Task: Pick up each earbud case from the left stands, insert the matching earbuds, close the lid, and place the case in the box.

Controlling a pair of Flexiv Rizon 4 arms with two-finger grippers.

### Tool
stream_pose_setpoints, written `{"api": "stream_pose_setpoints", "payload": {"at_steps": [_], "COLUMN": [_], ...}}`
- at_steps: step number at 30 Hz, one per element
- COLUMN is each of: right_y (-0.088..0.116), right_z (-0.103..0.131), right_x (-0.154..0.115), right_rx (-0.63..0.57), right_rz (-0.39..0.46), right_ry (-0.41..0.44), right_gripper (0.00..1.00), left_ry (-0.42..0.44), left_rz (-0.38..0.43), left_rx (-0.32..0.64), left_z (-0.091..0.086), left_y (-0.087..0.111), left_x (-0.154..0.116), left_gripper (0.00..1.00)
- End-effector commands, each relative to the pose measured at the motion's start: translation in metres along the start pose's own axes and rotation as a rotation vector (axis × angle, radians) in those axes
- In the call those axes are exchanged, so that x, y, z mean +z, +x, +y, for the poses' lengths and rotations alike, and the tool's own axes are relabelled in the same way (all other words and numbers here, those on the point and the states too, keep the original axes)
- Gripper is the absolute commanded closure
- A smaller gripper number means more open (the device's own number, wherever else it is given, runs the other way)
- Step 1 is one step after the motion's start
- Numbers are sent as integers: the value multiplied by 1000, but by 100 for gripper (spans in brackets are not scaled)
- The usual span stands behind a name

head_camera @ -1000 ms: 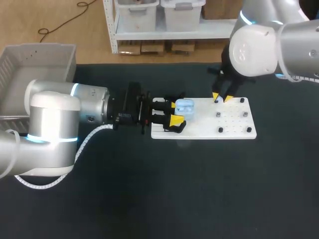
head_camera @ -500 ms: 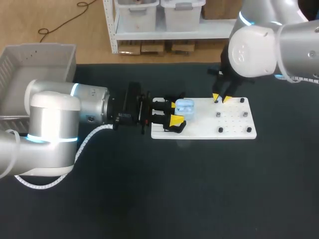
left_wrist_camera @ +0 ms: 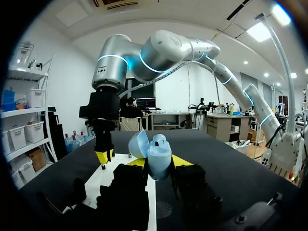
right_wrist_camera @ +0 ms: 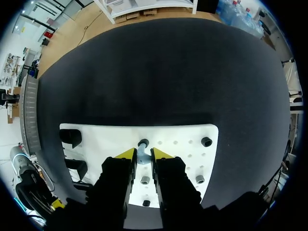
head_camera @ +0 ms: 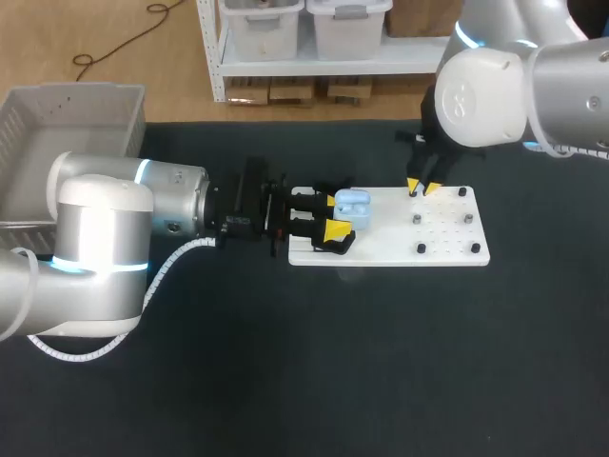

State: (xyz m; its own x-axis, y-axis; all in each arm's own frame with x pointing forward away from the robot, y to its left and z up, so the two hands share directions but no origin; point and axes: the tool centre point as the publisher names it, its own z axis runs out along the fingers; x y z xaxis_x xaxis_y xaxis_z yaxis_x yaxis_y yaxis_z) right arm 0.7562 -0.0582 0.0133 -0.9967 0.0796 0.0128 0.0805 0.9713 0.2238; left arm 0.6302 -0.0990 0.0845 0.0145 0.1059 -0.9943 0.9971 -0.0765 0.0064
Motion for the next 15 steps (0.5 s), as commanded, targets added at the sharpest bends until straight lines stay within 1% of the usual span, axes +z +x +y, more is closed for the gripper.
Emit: {"api": "stream_pose_setpoints", "payload": {"at_steps": [1,9,15], "right_y": [7,20,35], "right_z": [-1,-1,1], "right_x": [-10,-36,-63], "right_rx": [3,21,40], "right_rz": [-12,-43,-68], "right_ry": [2,7,9], "right_gripper": [100,100,100], "left_ry": [0,0,0], "left_rz": [2,2,2], "left_rx": [0,0,0], "left_z": [0,0,0], "left_y": [0,0,0], "left_x": [0,0,0], "left_gripper": [100,100,100]}}
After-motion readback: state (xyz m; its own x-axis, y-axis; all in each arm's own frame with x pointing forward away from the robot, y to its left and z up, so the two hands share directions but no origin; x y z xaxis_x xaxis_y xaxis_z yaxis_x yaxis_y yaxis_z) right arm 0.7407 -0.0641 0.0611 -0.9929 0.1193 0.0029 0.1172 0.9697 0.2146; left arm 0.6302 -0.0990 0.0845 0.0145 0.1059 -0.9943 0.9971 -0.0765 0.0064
